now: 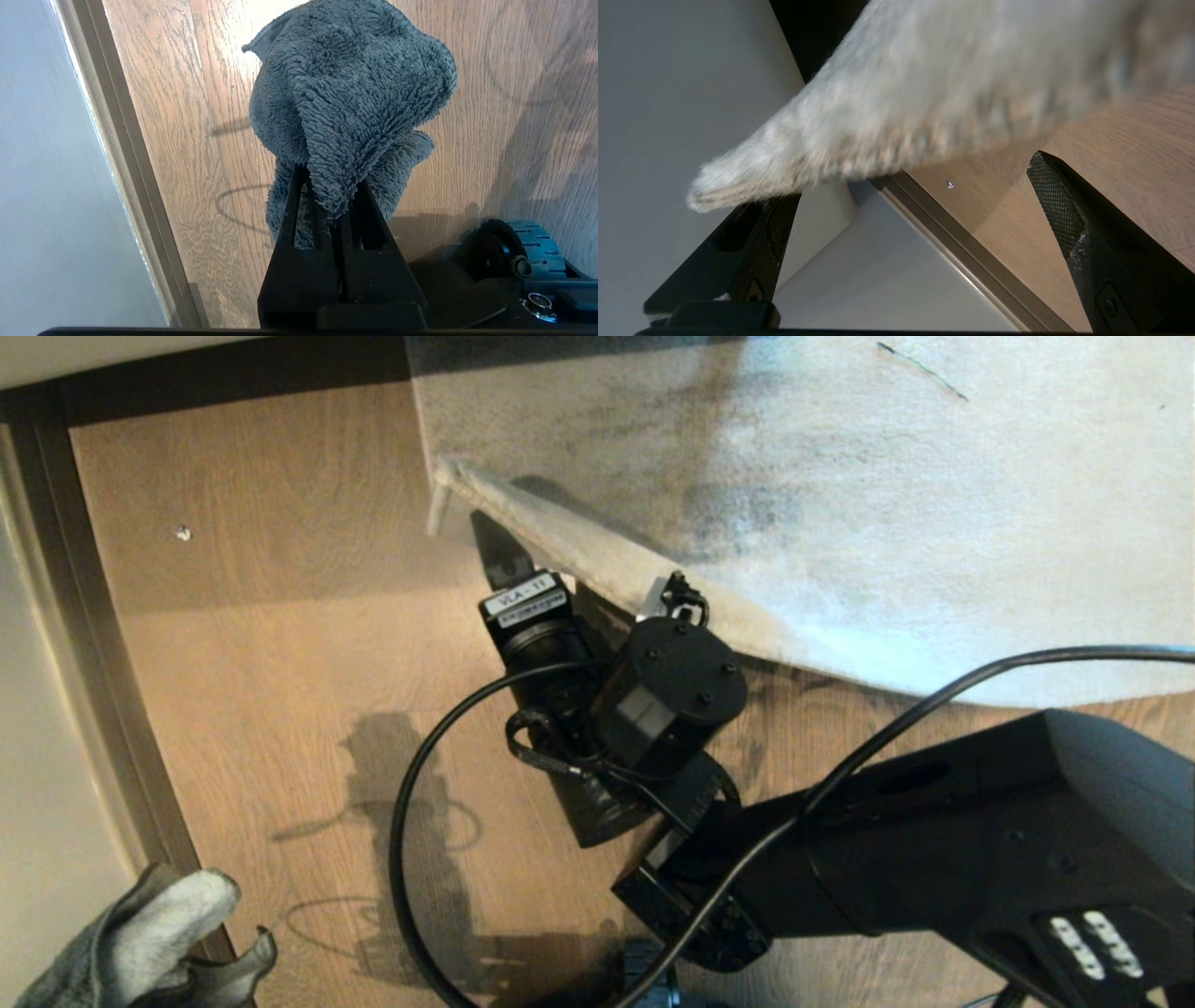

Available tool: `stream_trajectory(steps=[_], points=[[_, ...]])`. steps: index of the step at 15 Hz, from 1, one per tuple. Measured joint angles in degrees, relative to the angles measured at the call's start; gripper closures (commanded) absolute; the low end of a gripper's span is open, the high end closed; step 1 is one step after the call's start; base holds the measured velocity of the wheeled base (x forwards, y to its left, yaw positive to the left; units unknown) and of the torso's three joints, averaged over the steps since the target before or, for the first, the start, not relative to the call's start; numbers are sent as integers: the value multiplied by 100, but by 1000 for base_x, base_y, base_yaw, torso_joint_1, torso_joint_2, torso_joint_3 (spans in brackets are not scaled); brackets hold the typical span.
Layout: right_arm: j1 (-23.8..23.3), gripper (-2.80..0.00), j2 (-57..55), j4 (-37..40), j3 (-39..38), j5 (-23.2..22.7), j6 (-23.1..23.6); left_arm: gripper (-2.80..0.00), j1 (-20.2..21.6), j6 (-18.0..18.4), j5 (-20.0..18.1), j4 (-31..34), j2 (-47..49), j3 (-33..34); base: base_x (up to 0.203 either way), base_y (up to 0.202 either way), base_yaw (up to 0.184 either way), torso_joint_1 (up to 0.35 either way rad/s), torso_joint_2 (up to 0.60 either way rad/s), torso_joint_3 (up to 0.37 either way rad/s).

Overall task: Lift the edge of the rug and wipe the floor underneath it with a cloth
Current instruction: Lift up the carpet

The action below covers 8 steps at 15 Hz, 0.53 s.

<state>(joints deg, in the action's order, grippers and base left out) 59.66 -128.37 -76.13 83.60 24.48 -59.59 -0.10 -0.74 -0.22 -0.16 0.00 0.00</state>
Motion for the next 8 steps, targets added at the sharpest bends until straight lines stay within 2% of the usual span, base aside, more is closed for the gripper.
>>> stream_trajectory(steps=[4,8], points=[[51,-280,67,24,-17,22,86,0,-1,0,1,0,0,0,0,0,0,0,0,0],[31,-280,83,4,-45,22,387,0,0,0,1,2,0,0,0,0,0,0,0,0]])
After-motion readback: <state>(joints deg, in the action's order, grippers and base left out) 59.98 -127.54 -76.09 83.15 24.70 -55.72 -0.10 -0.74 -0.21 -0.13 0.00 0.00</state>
